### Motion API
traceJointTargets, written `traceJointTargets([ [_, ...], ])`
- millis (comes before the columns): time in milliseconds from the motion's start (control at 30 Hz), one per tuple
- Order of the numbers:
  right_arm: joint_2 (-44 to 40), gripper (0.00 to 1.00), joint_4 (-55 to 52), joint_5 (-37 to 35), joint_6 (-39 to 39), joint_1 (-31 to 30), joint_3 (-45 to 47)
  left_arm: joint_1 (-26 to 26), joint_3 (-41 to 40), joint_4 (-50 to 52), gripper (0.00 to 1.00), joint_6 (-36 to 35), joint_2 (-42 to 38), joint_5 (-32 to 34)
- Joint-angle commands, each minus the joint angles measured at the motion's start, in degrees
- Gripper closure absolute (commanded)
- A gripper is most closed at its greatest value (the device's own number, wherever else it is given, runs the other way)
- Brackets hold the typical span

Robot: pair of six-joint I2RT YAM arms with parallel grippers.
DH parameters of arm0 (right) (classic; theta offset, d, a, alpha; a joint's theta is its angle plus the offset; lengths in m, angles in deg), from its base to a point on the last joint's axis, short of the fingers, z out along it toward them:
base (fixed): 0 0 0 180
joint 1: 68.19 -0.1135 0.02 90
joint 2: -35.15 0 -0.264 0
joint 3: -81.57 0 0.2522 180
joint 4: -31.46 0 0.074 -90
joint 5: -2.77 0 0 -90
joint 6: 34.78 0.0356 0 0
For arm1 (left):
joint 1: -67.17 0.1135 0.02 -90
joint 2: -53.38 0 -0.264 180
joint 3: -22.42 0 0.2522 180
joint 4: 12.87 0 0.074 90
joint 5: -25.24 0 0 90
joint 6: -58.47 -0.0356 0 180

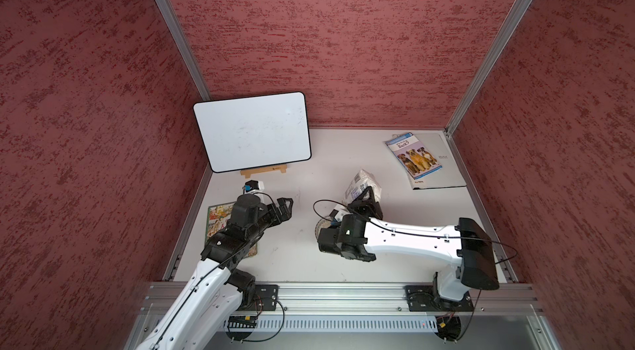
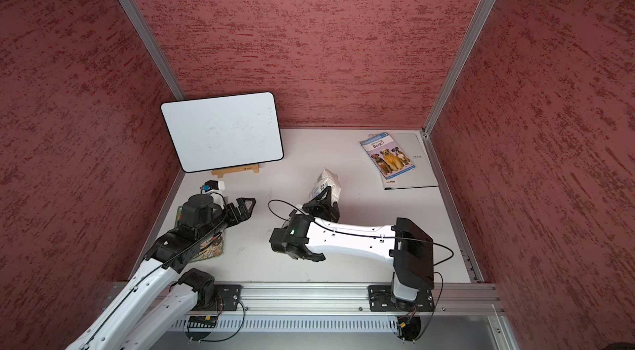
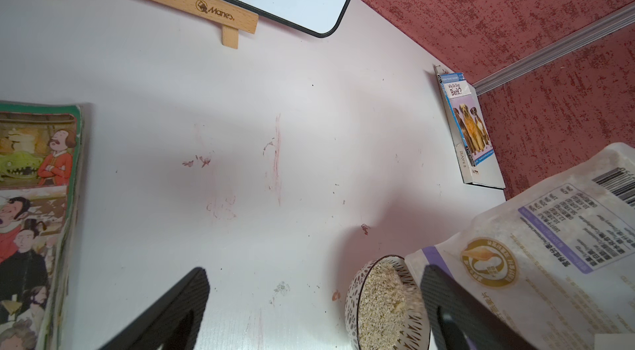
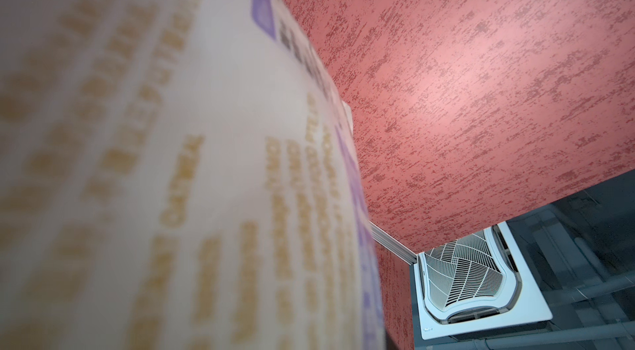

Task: Pour the oats into the breakfast bowl
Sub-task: Pour the oats into the bowl.

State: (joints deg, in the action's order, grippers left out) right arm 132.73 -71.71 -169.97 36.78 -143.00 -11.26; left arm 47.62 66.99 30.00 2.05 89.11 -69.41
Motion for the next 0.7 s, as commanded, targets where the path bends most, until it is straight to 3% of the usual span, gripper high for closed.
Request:
traceJointTargets([
  [0, -2.83, 1.00, -0.49, -3.20, 2.35, -0.45, -0.27, 0.32, -0.49, -0.85, 0.00, -0.74, -0.29, -0.42],
  [667, -6.73, 1.00, 3.94, 3.78, 4.55, -0.42, 5.11, 0.33, -0.14, -0.65, 0.00, -0.78, 0.00, -0.36],
])
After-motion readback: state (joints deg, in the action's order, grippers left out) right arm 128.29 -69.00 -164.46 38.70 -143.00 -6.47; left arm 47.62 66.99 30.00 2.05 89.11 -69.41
